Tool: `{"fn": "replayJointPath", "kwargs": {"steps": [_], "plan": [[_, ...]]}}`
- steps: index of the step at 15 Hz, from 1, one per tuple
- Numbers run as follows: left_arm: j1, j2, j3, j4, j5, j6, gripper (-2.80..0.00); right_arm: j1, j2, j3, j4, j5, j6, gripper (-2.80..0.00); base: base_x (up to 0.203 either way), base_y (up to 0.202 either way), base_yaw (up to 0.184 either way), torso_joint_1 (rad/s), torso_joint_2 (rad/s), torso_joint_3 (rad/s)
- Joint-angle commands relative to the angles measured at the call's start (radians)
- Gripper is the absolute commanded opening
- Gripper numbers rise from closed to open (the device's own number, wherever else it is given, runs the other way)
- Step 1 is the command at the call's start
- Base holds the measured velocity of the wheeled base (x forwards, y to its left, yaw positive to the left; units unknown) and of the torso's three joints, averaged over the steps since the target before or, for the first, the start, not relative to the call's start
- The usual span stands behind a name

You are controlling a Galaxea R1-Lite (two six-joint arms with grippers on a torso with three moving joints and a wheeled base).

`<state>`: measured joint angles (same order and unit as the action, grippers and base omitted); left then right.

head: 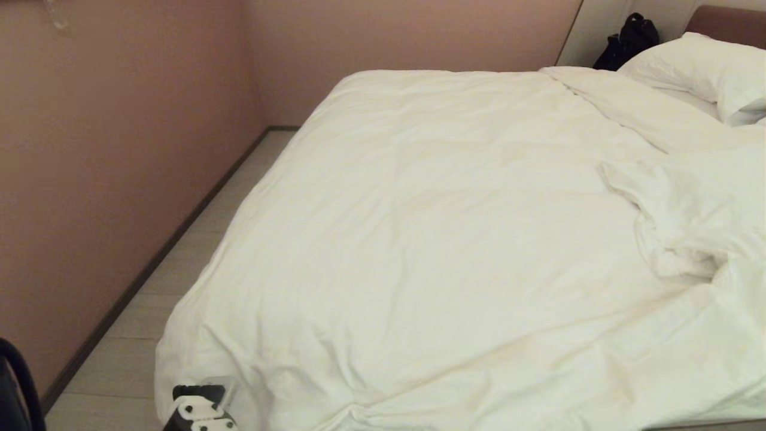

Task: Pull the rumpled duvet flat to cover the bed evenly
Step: Flatten the corners of the folded blanket

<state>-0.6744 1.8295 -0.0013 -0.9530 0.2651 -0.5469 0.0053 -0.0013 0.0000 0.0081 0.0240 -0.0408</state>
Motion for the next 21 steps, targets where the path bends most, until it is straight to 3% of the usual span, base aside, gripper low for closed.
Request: {"fn": "replayJointPath", "kwargs": {"steps": [1, 5, 8, 11, 14, 17, 18, 21], "plan": [[-0.007, 0.019, -0.015, -0.004, 0.004, 0.002, -2.80, 0.000, 0.001, 0.000, 0.000, 0.001, -0.001, -2.80, 0.000, 0.000, 0.000, 0.000, 0.00, 0.000], [0.000, -0.060, -0.081, 0.002, 0.022, 0.031, -2.80, -0.001, 0.001, 0.000, 0.000, 0.001, -0.001, -2.80, 0.000, 0.000, 0.000, 0.000, 0.00, 0.000], [0.000, -0.209, -0.173, 0.093, 0.029, 0.085, -2.80, 0.001, 0.001, 0.000, 0.000, 0.001, -0.001, -2.80, 0.000, 0.000, 0.000, 0.000, 0.00, 0.000], [0.010, -0.390, -0.355, 0.393, 0.030, 0.095, -2.80, 0.001, 0.001, 0.000, 0.000, 0.001, -0.001, -2.80, 0.000, 0.000, 0.000, 0.000, 0.00, 0.000], [0.099, -0.504, -0.649, 0.939, 0.029, 0.066, -2.80, 0.001, 0.001, 0.000, 0.000, 0.001, -0.001, -2.80, 0.000, 0.000, 0.000, 0.000, 0.00, 0.000], [0.184, -0.528, -0.791, 1.391, 0.014, 0.054, -2.80, 0.000, 0.001, 0.000, 0.000, 0.001, -0.001, -2.80, 0.000, 0.000, 0.000, 0.000, 0.00, 0.000], [0.194, -0.499, -0.785, 1.445, -0.020, 0.048, -2.80, -0.001, 0.001, 0.000, 0.000, 0.001, -0.001, -2.80, 0.000, 0.000, 0.000, 0.000, 0.00, 0.000], [0.204, -0.398, -0.693, 1.436, -0.179, 0.004, -2.80, -0.001, 0.001, 0.000, 0.000, 0.001, -0.001, -2.80, 0.000, 0.000, 0.000, 0.000, 0.00, 0.000]]}}
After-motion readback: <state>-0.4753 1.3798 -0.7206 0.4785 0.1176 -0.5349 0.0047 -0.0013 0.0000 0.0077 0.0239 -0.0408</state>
